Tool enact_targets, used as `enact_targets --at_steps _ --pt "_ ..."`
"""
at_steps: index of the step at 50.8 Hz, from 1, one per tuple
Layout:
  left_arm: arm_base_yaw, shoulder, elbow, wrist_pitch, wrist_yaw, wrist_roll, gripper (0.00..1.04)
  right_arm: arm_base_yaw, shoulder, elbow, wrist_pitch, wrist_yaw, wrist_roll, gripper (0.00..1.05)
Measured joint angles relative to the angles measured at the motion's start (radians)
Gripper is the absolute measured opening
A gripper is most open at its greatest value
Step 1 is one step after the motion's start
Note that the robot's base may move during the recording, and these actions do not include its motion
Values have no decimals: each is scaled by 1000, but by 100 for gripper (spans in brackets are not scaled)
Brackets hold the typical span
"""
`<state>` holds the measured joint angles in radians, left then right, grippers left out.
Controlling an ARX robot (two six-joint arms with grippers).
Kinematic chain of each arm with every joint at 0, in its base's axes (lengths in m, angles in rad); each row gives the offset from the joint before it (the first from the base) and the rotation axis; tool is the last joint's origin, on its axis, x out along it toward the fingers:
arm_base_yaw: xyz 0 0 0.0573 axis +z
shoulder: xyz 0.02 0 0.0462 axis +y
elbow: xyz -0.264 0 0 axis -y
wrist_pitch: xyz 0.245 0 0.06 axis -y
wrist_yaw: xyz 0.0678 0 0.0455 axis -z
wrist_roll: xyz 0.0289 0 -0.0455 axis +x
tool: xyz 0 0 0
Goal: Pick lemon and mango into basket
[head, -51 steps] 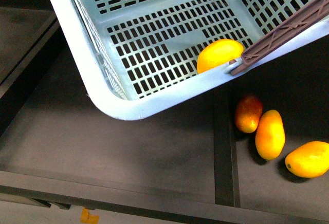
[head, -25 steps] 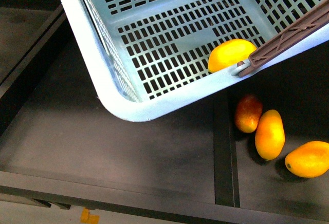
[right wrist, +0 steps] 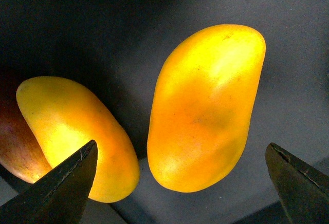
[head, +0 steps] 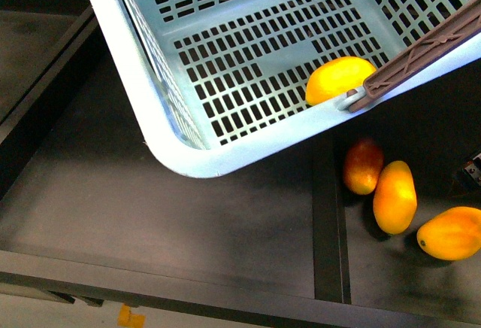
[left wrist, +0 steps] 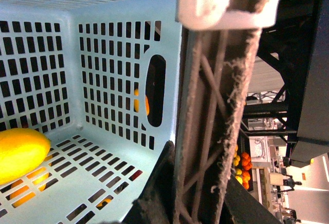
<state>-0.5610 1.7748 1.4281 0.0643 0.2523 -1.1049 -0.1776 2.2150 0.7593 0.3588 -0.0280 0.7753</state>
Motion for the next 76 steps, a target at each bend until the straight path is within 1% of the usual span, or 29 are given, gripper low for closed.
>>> enact_targets --at_steps 29,44,51,52,55,60,63,69,75,76 --pt "0 0 0 0 -1 0 7 1 118 89 -7 18 41 96" --pt "0 0 0 0 -1 0 7 27 194 151 -12 36 48 96" --pt "0 0 0 0 -1 0 7 28 206 150 -13 44 60 71" --pt "0 0 0 0 -2 0 7 26 206 148 -12 44 60 68" --pt "0 0 0 0 -1 0 7 20 204 143 -6 43 59 64" --pt "0 0 0 0 -1 0 7 4 178 114 -1 43 14 63" --pt "0 0 0 0 -1 0 7 -20 138 86 -1 42 -42 62" --pt "0 0 0 0 -2 1 7 -111 -20 33 -31 16 -199 62" --pt "0 0 0 0 -2 0 7 -212 -218 -3 -100 -64 -353 62" --pt "0 0 0 0 -2 0 7 -220 -235 -6 -107 -73 -358 62"
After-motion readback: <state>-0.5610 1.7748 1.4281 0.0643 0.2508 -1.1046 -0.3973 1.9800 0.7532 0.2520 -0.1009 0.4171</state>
